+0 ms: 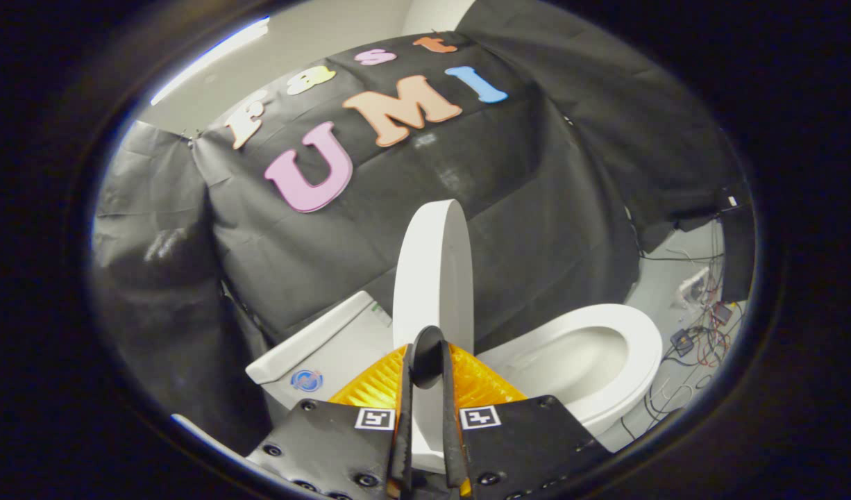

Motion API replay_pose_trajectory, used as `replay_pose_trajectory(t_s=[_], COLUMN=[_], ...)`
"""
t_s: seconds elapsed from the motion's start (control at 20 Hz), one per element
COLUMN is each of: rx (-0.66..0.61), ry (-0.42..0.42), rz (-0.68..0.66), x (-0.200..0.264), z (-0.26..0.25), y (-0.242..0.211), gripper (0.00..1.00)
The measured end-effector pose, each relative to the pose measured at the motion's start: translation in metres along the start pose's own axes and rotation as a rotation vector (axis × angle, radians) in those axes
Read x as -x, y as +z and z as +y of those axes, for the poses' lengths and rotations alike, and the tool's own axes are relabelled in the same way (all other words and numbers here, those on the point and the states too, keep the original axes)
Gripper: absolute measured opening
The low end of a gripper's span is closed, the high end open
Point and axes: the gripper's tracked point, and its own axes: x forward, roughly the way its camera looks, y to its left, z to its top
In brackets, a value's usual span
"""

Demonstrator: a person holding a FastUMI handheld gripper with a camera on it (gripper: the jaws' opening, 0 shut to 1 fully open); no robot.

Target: Open the toilet lid.

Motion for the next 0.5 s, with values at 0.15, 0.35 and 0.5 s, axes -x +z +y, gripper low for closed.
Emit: replay_pose_trajectory(t_s=[0.15,0.35,0.5], rx=[0.034,0.100,0.137], ry=[0.055,0.120,0.171], rz=[0.003,0.027,0.045], x=[-0.011,-0.025,-0.034], z=[0.033,0.066,0.092], y=[-0.004,-0.012,-0.023], gripper=[0.20,0.20,0.20])
